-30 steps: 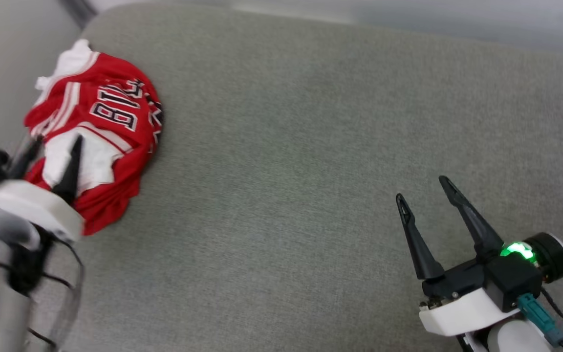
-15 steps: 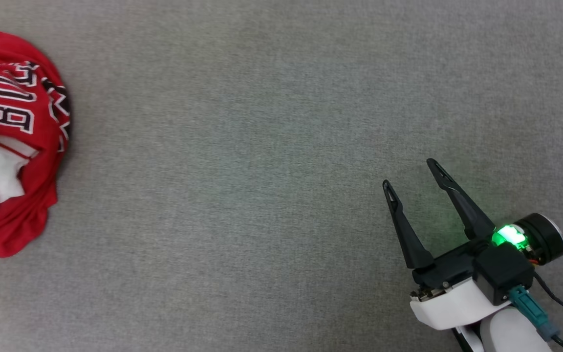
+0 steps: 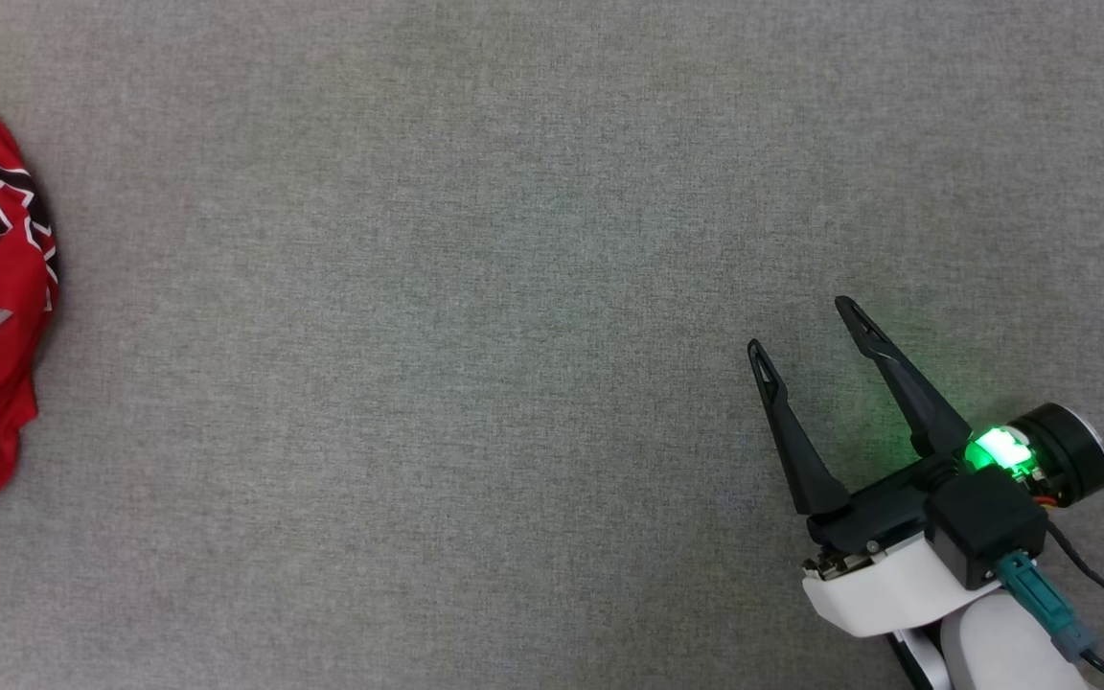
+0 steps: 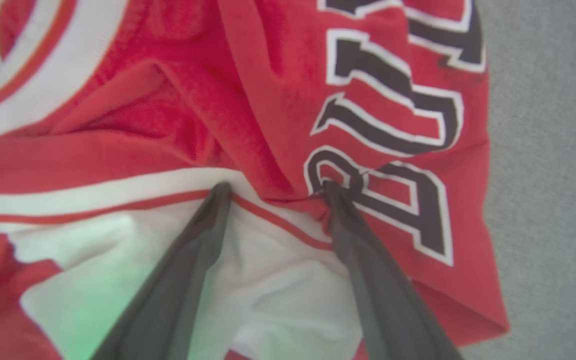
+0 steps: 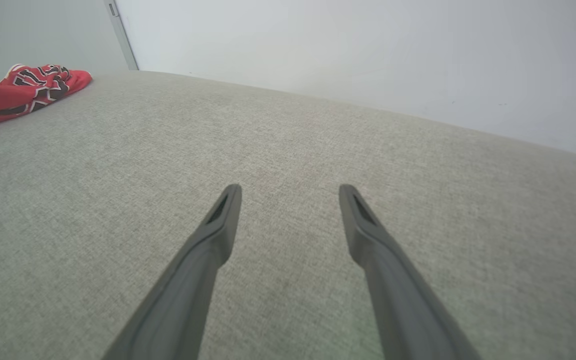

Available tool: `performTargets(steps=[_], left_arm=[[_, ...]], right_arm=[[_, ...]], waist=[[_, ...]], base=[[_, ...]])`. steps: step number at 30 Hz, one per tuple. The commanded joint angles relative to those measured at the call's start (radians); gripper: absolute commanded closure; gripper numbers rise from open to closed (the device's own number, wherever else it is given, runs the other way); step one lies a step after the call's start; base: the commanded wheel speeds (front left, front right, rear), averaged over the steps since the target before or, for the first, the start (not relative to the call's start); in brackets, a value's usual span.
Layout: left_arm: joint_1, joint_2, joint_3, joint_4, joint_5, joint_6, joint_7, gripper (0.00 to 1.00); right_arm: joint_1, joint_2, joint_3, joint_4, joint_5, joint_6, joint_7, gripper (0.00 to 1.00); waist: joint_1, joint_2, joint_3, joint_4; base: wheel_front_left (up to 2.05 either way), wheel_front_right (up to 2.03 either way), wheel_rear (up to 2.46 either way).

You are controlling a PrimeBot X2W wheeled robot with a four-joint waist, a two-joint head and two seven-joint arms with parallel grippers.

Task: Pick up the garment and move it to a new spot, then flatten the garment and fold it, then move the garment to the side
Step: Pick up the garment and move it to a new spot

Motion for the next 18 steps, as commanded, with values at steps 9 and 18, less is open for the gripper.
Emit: performTargets(steps=[9, 18], left_arm=[[0.006, -0.041, -0.041, 0.008, 0.025, -0.035, -0.081, 1.0], [0.029, -0.082, -0.106, -0.11, 0.006, -0.046, -0.21, 1.0]], right_arm=[[-0.004, -0.003, -0.015, 0.016, 0.001, 0.0, -0.002, 0.0], [0.031, 0.021, -0.029, 0.042, 0.021, 0.0, -0.002, 0.0]], waist=[[-0.0001, 0.0, -0.061, 0.019], [-0.0001, 0.0, -0.193, 0.015]], base=[[0.0, 0.0, 0.0], [0.0, 0.0, 0.0]])
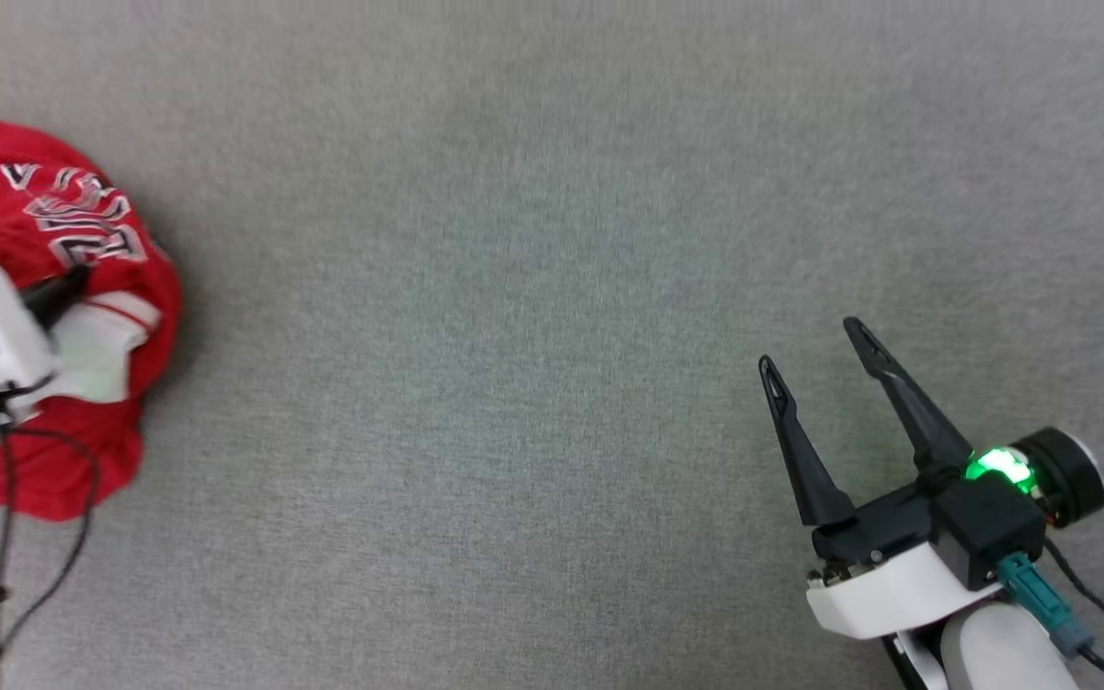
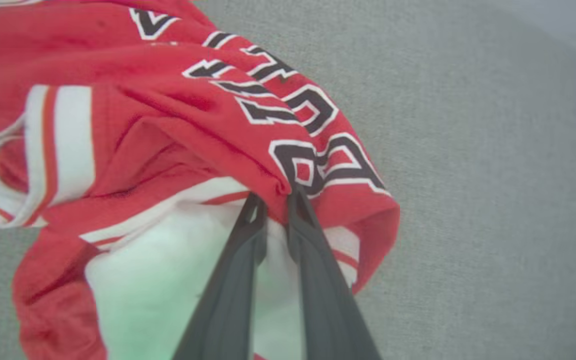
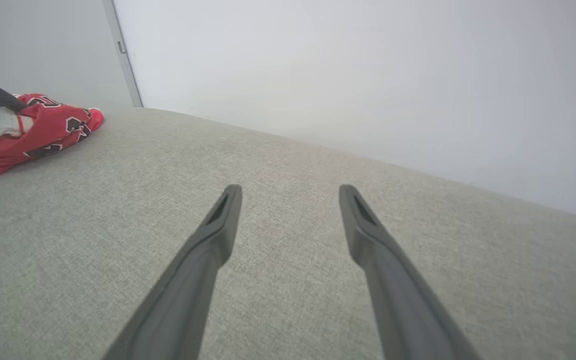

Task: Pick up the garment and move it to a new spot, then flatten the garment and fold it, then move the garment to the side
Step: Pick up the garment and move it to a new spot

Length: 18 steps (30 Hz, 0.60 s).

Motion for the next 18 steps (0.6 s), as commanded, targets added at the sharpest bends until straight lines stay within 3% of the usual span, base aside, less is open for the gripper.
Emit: performTargets(steps=[1, 11, 18], left_arm=[[0.016, -0.011, -0.014, -0.023, -0.004, -0.002, -0.016, 1.0], [0.08, -0.131, -0.174, -0.256, -0.001, -0.002, -0.102, 1.0], [0.104, -0.285, -0.256, -0.356, -0.002, -0.001, -0.163, 1.0]], right_arm=[[0.014, 0.006, -0.004, 0.006, 0.008, 0.0, -0.002, 0.0], [0.074, 0.034, -0.042, 0.021, 0.033, 0.0, -0.002, 0.0], [0.098, 0.046, -0.055, 0.012, 0.044, 0.0, -0.002, 0.0]], waist=[[0.0, 0.0, -0.055, -0.006], [0.0, 0.0, -0.207, -0.07], [0.0, 0.0, -0.251, -0.14]], base=[[0.0, 0.0, 0.0], [0.0, 0.0, 0.0], [0.0, 0.0, 0.0]])
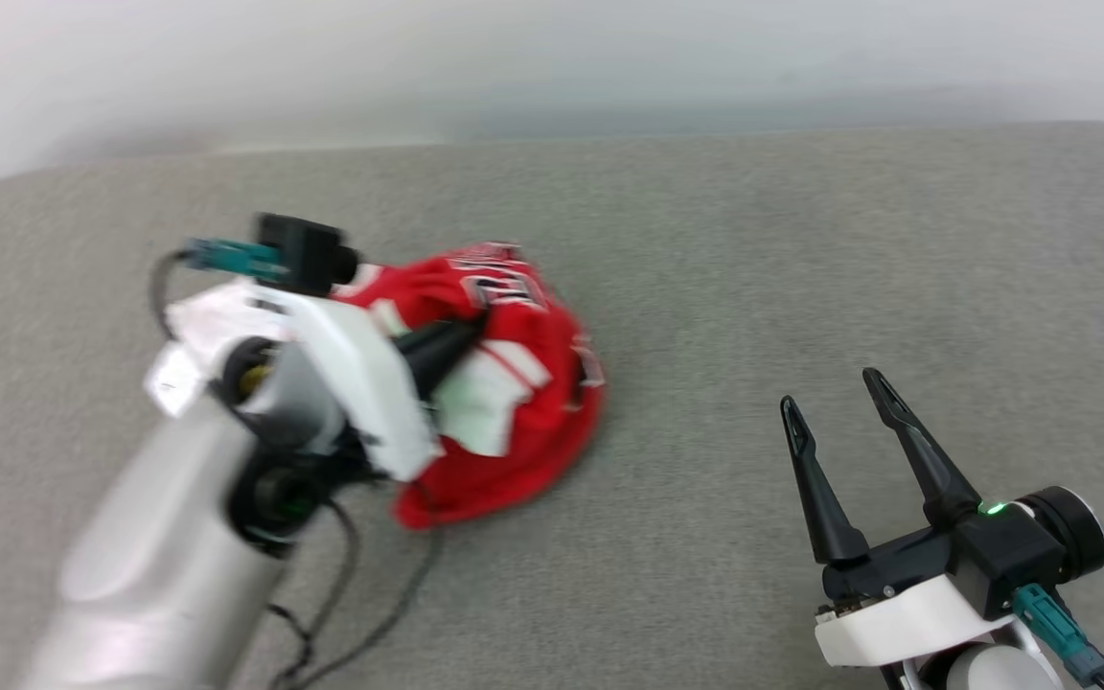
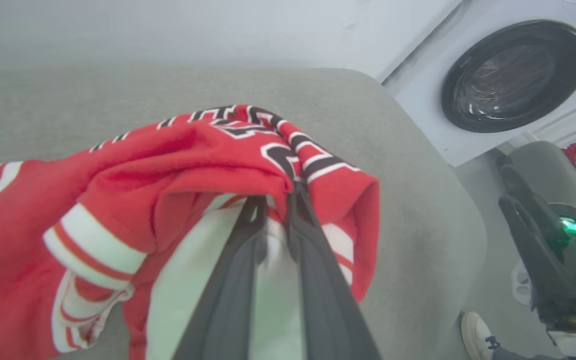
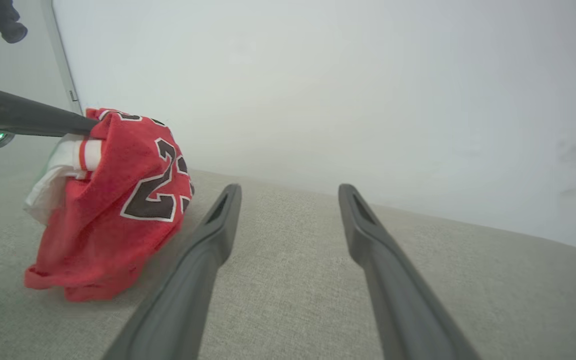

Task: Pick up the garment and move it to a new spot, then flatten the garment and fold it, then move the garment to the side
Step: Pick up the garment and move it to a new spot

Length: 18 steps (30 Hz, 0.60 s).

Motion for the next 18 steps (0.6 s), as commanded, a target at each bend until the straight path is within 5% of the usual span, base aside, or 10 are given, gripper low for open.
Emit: performTargets(steps=[1, 9, 16, 17, 18], left_arm=[[0.002, -0.031, -0.015, -0.007, 0.01, 0.003, -0.016, 1.0], [-0.075, -0.262, -0.082, 0.096, 0.067, 0.049, -0.134, 1.0], [-0.143, -0.336, -0.128, 0.295, 0.202, 0.096, -0.309, 1.0], [-0.148, -0.338, -0.14, 0.322, 0.218, 0.092, -0.326, 0.2], [-0.146, -0.341, -0.154, 0.348, 0.225, 0.084, -0.334, 0.0]], right_arm=[[0.011, 0.006, -0.002, -0.006, 0.002, 0.0, -0.002, 0.0], [-0.004, 0.013, 0.017, -0.013, 0.011, 0.0, -0.002, 0.0], [-0.021, 0.016, 0.047, -0.007, 0.019, 0.0, -0.002, 0.0], [-0.021, 0.017, 0.048, -0.007, 0.02, 0.0, -0.002, 0.0], [-0.019, 0.017, 0.047, -0.008, 0.02, 0.0, -0.002, 0.0]], waist=[[0.0002, 0.0, -0.018, -0.036], [0.0002, 0.0, 0.009, -0.143], [0.0002, 0.0, 0.03, -0.227], [0.0002, 0.0, 0.03, -0.232], [0.0002, 0.0, 0.029, -0.234]], base=[[0.0, 0.0, 0.0], [0.0, 0.0, 0.0], [0.0, 0.0, 0.0], [0.0, 0.0, 0.0], [0.0, 0.0, 0.0]])
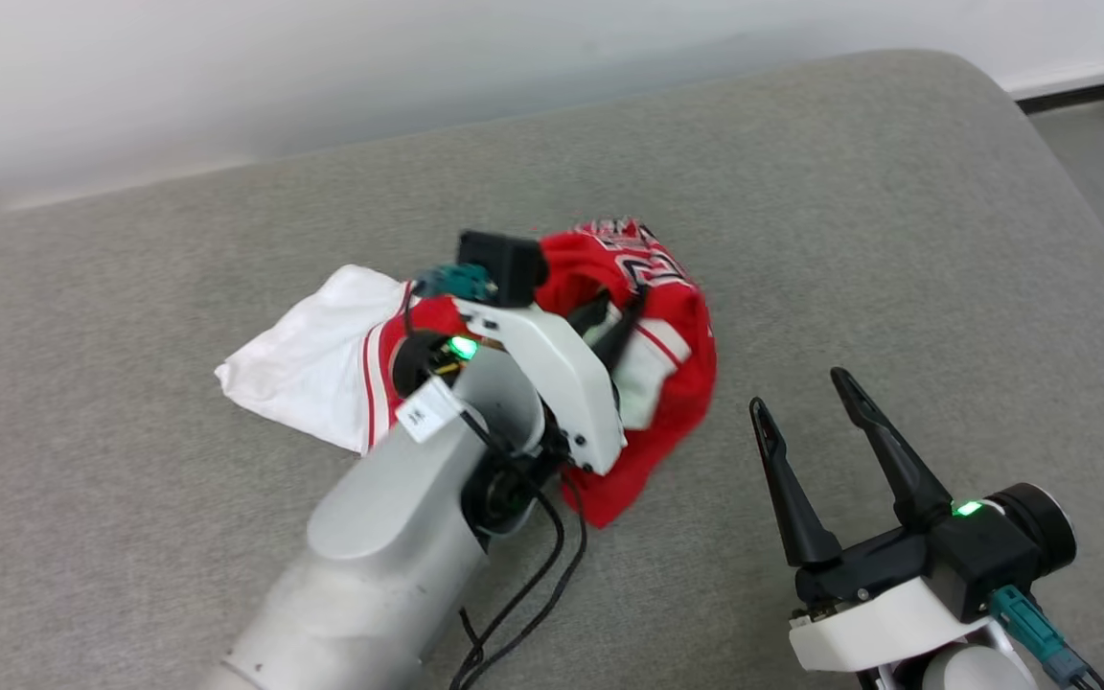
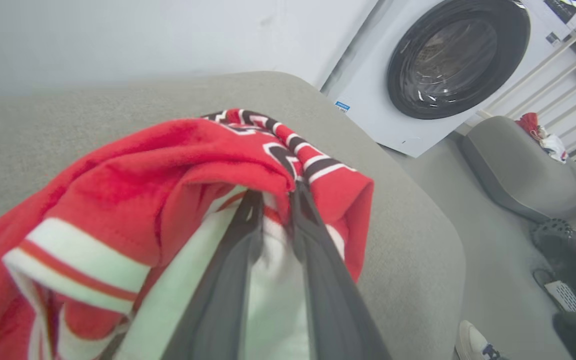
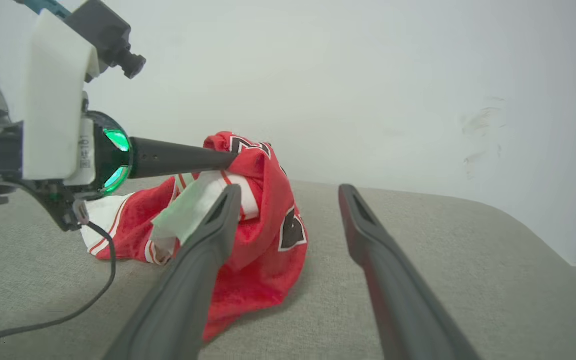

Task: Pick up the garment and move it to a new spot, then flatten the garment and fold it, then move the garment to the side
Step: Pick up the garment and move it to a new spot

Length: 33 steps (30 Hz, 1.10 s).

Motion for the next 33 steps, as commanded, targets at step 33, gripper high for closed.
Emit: performTargets(steps=[33], left_arm=[[0.594, 0.242, 0.348, -0.493, 0.446, 0.053, -0.353, 0.0]], right_arm=[[0.152, -0.002, -0.151, -0.005, 0.011, 0.0, -0.002, 0.0]], waist=[[0.0001, 0.0, -0.207, 0.241]], base=[[0.0, 0.0, 0.0]])
